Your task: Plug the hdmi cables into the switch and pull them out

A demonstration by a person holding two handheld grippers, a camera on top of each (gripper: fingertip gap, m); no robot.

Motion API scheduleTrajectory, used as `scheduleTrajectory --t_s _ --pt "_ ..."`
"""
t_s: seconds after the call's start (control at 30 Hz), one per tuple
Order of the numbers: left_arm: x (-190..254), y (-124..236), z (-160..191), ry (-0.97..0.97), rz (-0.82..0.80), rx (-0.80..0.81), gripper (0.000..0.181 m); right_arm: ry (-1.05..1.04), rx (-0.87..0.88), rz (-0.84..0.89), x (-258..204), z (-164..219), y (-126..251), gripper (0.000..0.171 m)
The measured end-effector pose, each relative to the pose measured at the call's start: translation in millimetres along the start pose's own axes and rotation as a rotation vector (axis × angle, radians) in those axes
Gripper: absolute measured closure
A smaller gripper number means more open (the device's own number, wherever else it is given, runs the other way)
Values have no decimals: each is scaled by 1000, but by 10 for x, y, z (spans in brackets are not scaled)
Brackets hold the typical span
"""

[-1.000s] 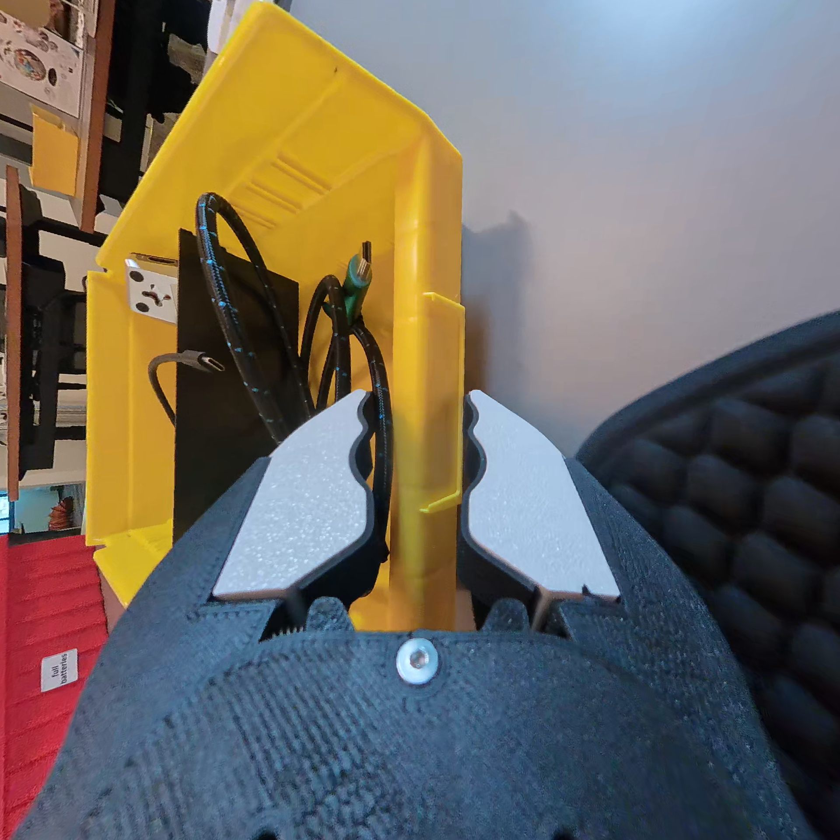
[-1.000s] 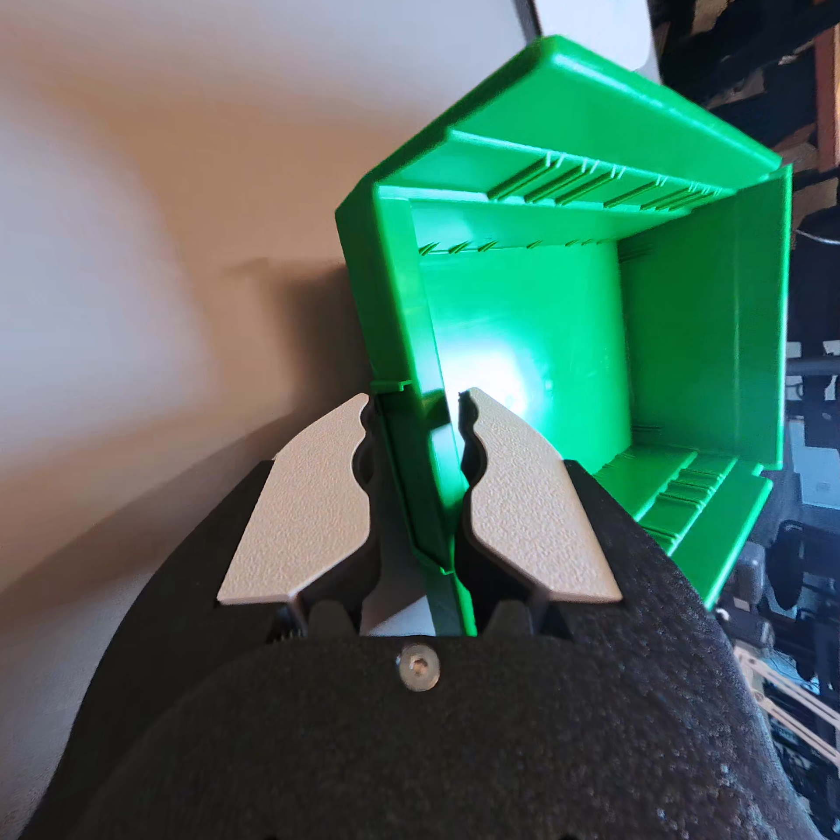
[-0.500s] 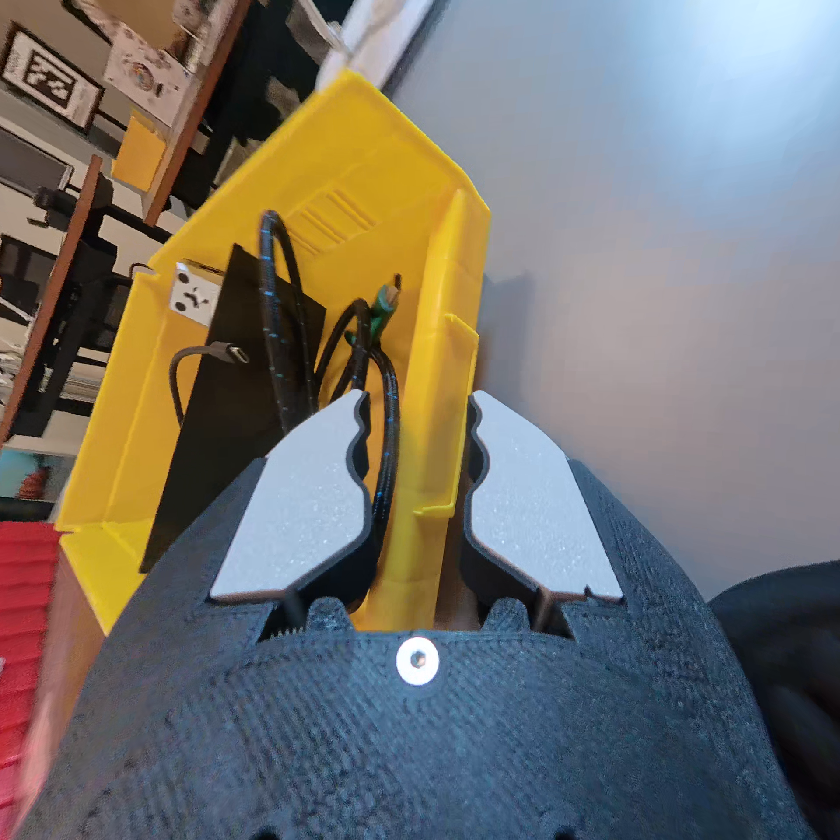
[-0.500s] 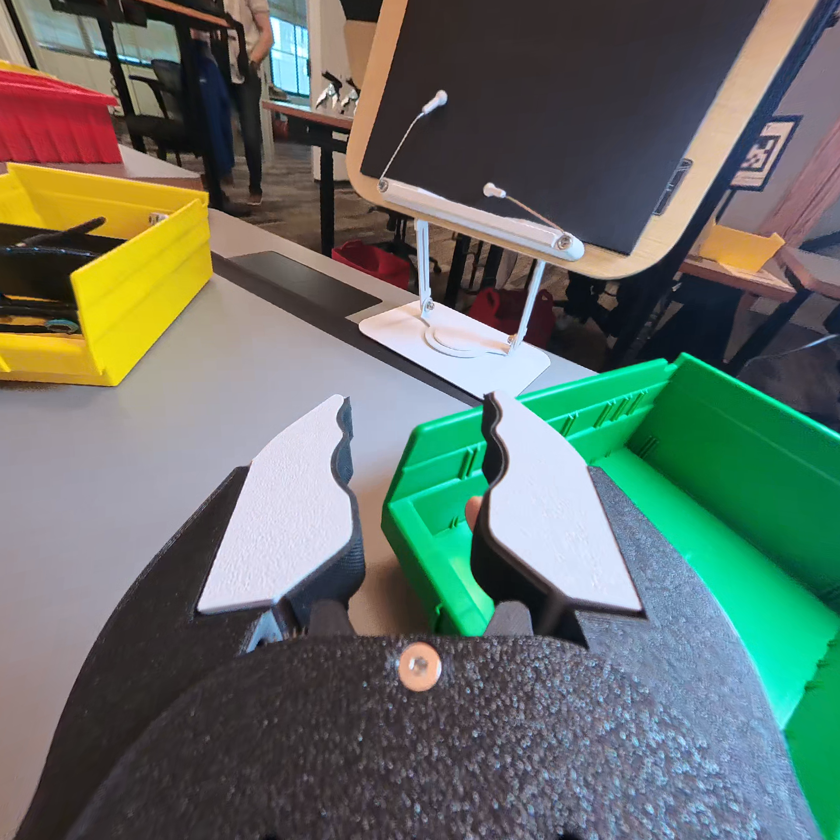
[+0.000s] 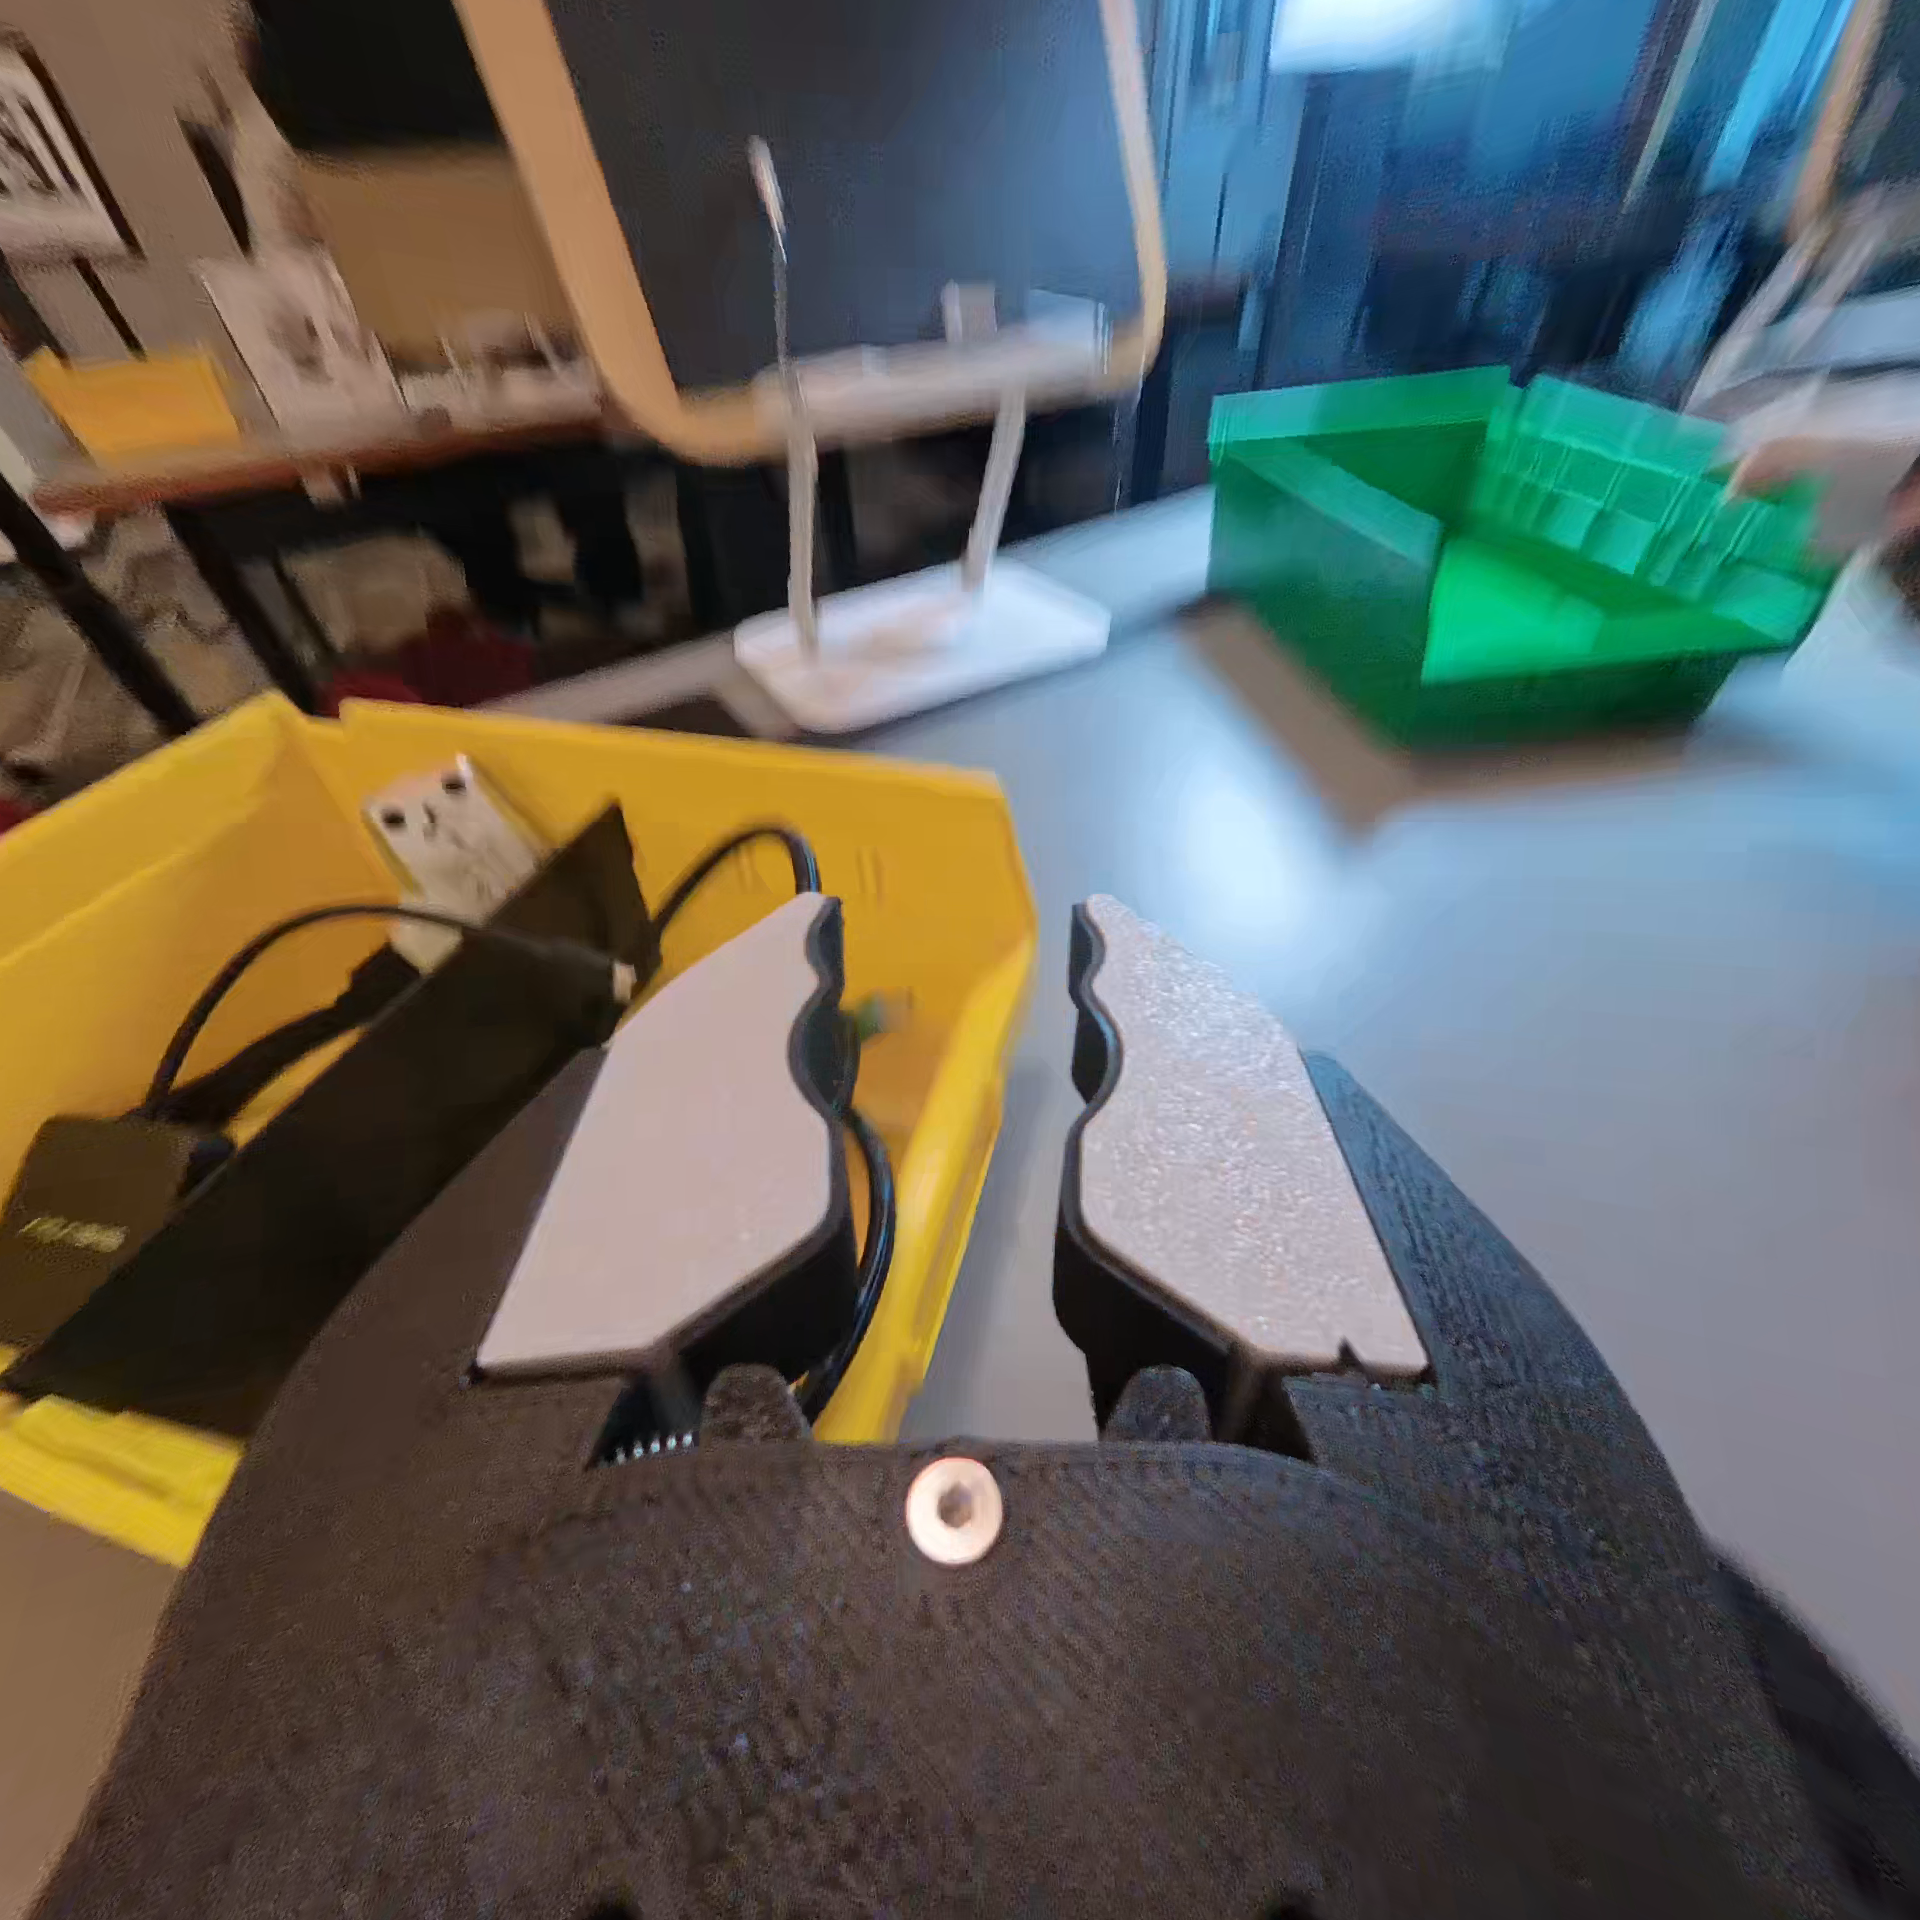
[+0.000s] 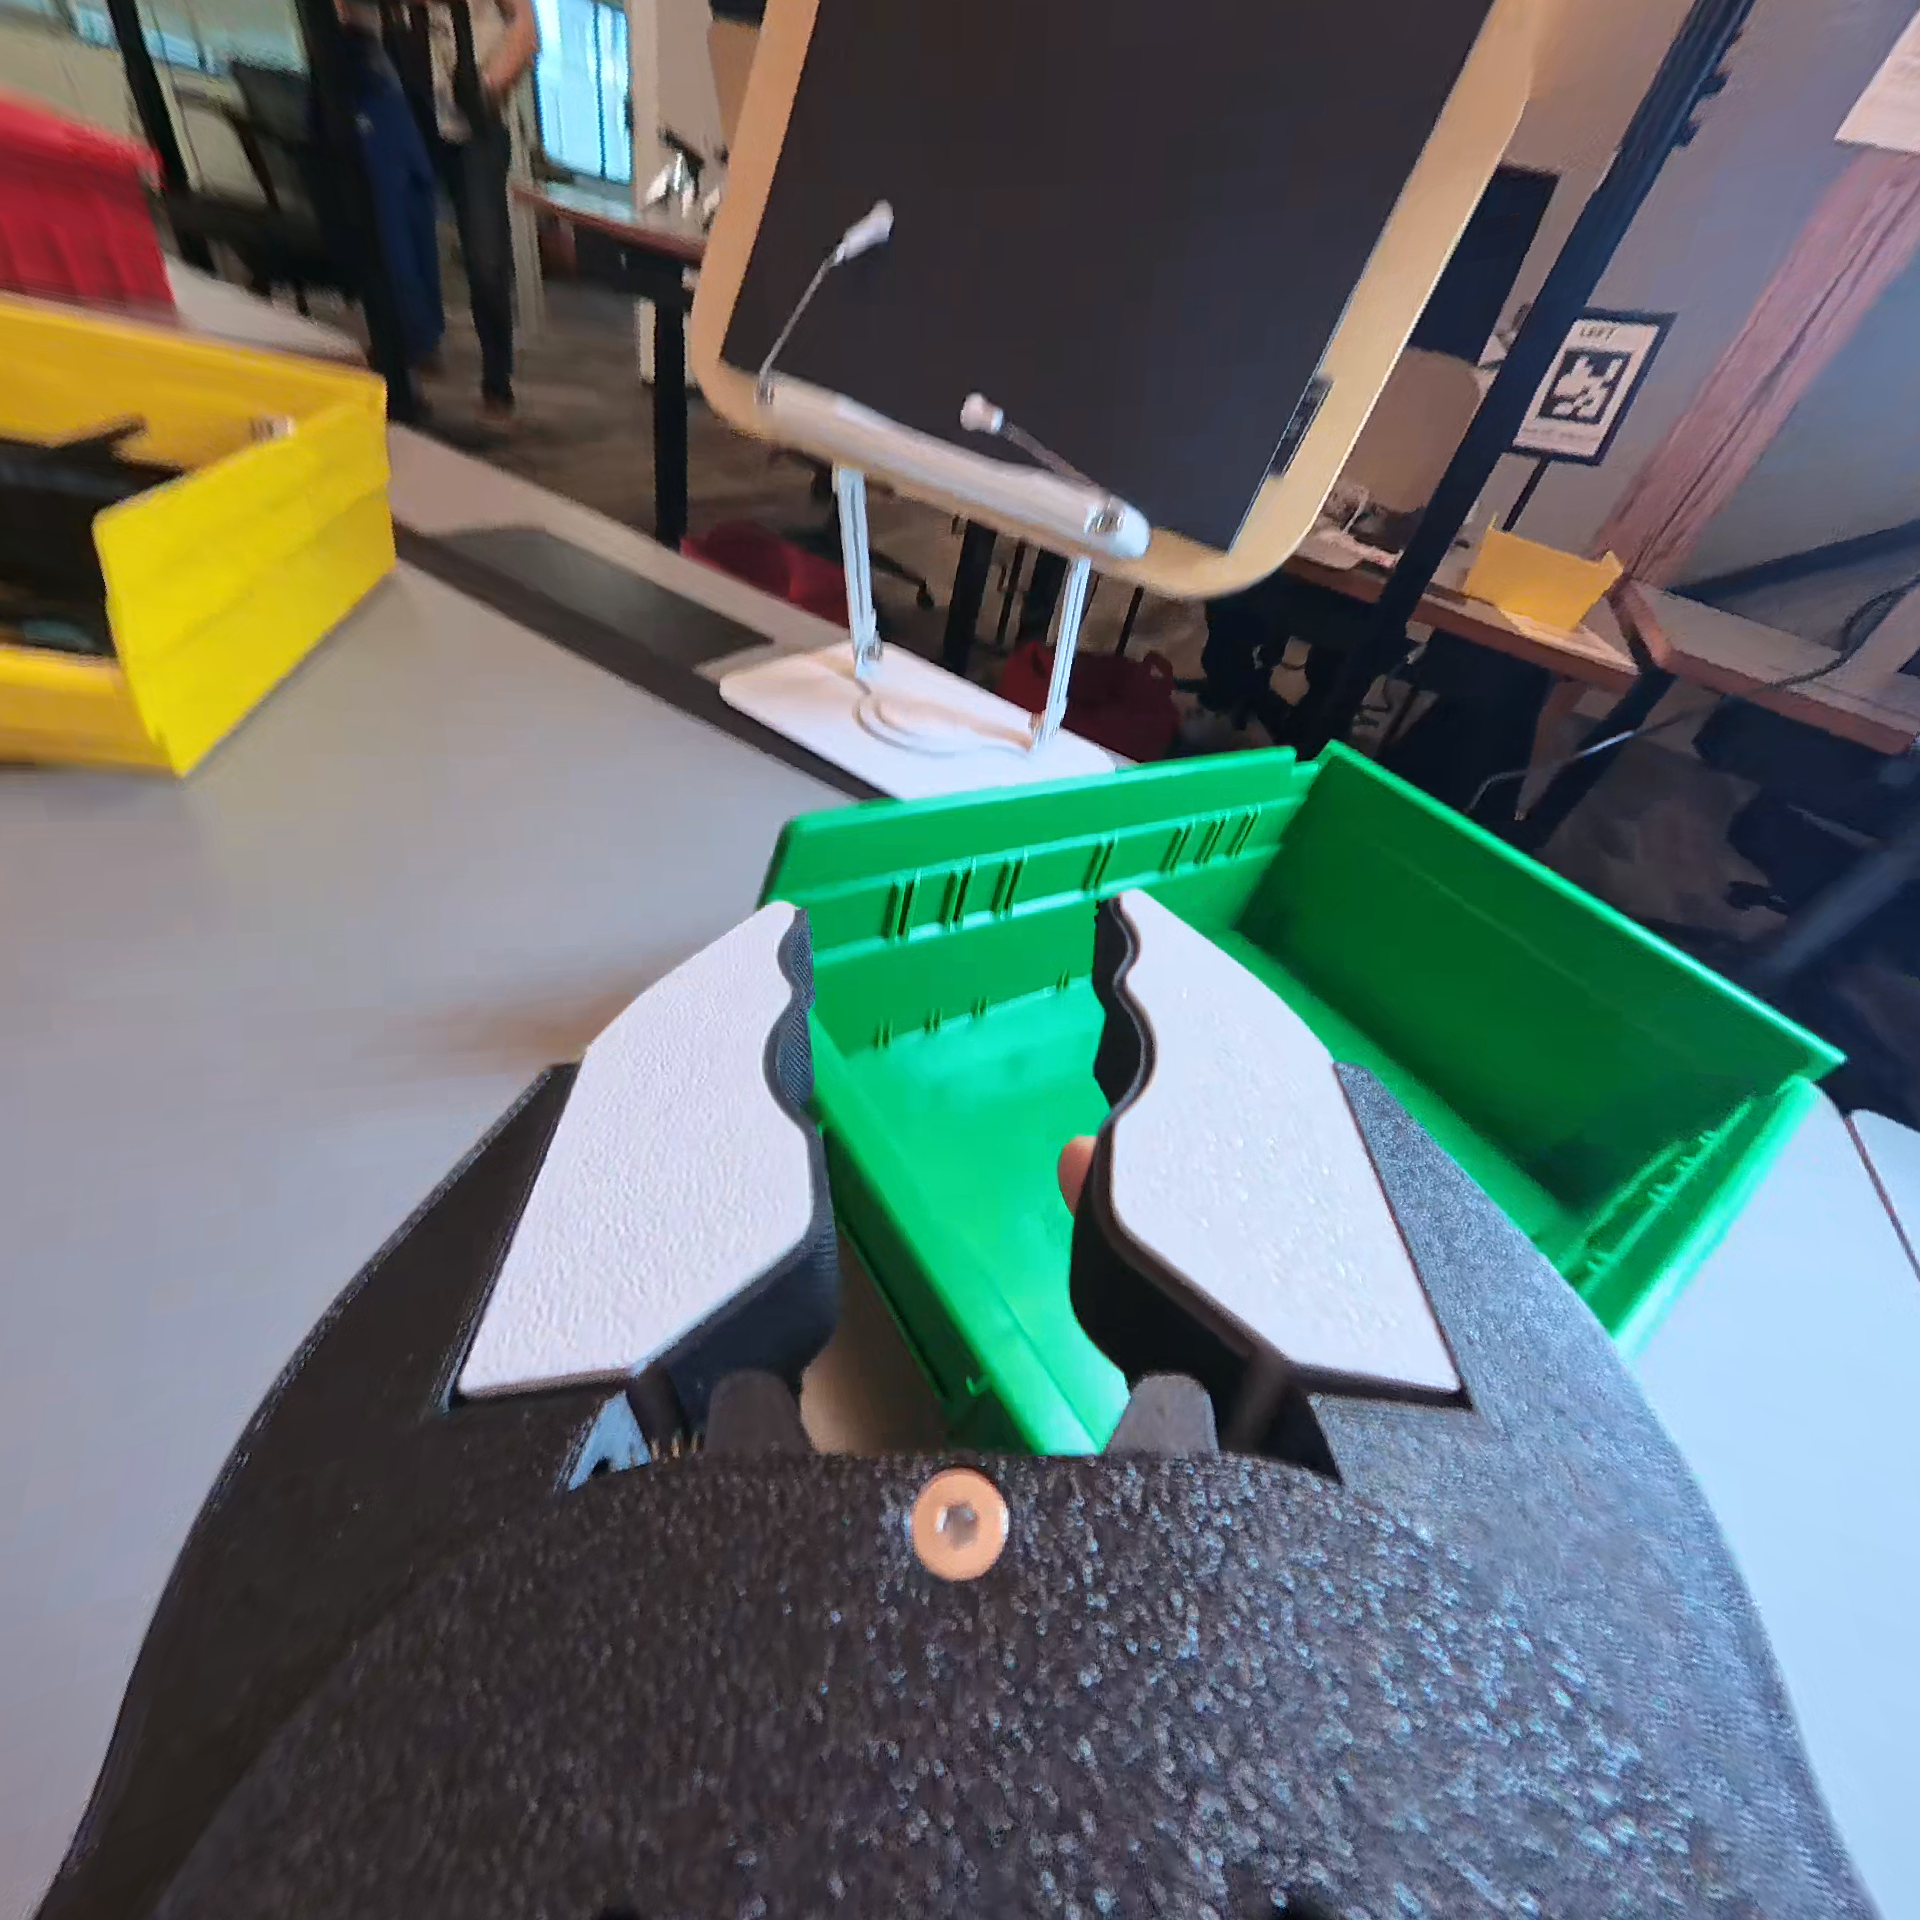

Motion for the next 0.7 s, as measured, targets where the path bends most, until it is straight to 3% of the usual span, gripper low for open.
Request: scheduleTrajectory --t_s 0.1,0.23,0.3,0.4,0.53,0.63,0.7 --pt "83 -139 228 -269 -115 -325 128 73 -139 -45 3 159 30 117" --pt "85 -298 490 -470 -197 -569 135 115 -214 -77 -39 219 11 113" --pt "102 -306 523 -508 -135 -538 152 125 -211 -87 -73 211 2 112" --pt "27 -284 566 -641 -111 -489 154 123 -227 -108 -97 237 -15 112" --pt "-231 -233 628 -676 -40 -382 155 70 -221 -153 -131 279 -53 114" --pt "-352 -115 575 -501 -21 -346 141 27 -188 -169 -143 247 -44 115" --pt "-332 13 362 -343 8 -208 141 5 -162 -168 -125 217 -29 115"
Point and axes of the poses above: each gripper's, where its closed fingertips meet, y back along the fingers, z out of its underside, x = y × z across the jaws, the point moved 9 cm from there along y, back along the fingers, and after that the axes turned 1 degree about -y, right-handed, at the moved point
